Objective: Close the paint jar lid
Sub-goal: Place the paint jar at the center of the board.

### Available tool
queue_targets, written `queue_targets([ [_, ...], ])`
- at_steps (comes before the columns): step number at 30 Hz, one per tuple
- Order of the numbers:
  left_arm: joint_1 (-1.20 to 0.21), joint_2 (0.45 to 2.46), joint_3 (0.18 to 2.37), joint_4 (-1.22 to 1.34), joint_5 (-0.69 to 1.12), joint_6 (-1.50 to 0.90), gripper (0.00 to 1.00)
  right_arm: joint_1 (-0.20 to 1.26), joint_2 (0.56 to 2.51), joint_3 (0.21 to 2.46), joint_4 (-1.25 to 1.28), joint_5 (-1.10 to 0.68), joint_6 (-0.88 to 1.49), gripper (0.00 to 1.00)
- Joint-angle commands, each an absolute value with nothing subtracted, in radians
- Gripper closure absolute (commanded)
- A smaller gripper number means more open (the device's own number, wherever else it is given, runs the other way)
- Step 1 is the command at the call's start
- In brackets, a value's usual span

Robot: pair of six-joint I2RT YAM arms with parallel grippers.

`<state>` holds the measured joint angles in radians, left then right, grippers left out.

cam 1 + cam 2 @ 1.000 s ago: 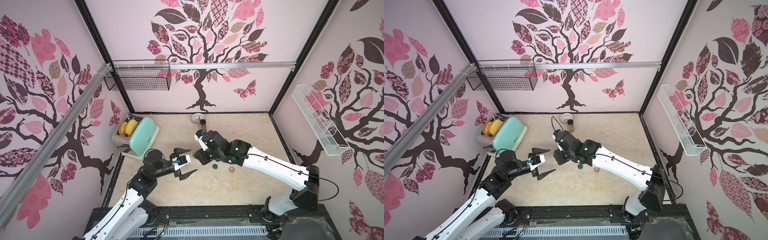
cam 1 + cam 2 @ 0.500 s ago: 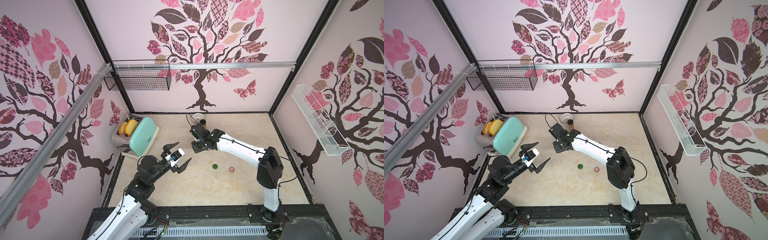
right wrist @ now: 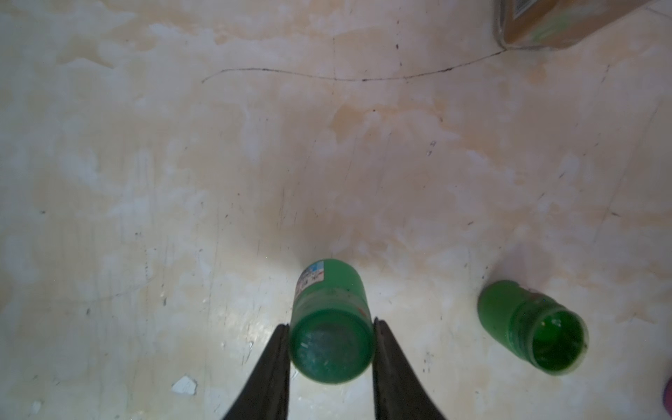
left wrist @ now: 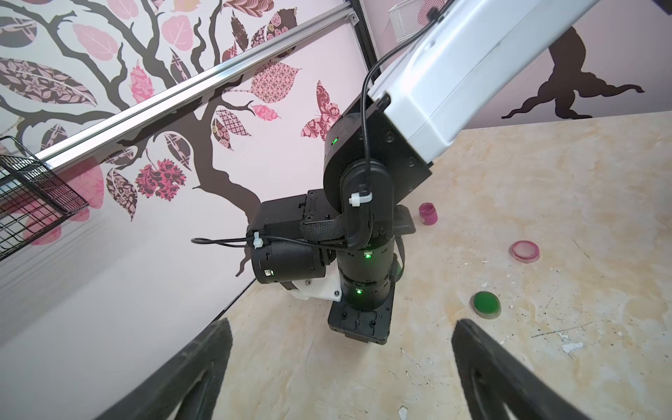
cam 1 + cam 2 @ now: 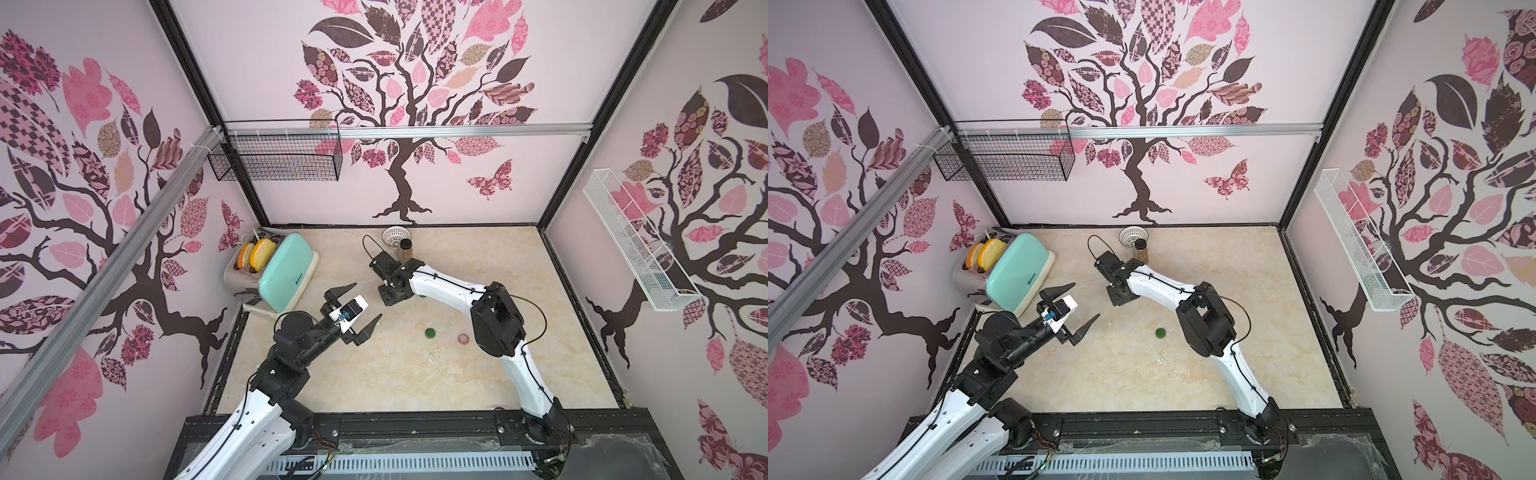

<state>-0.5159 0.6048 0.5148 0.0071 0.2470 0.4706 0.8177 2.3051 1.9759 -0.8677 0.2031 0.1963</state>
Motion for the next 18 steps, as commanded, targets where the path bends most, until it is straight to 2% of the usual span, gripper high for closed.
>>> queue_targets([
  [1, -0.516, 0.599, 0.510, 0.023, 0.246, 0.462, 0.02, 0.809, 2.354, 2.053, -0.896, 0.225, 0.178, 0.94],
  [5, -0.517, 0.606, 0.512, 0.024, 0.248, 0.457, 0.02, 0.801, 2.393, 2.095, -0.919, 0.219, 0.166, 0.87],
  [9, -0.516, 0.604, 0.511, 0.025, 0.252, 0.456, 0.02, 0.797, 2.402, 2.101, -0.915, 0.192, 0.162, 0.71],
  [18, -0.517, 0.608, 0.511, 0.026, 0.248, 0.453, 0.02, 0.785, 2.342, 2.152, -0.924, 0.166, 0.139, 0.46],
])
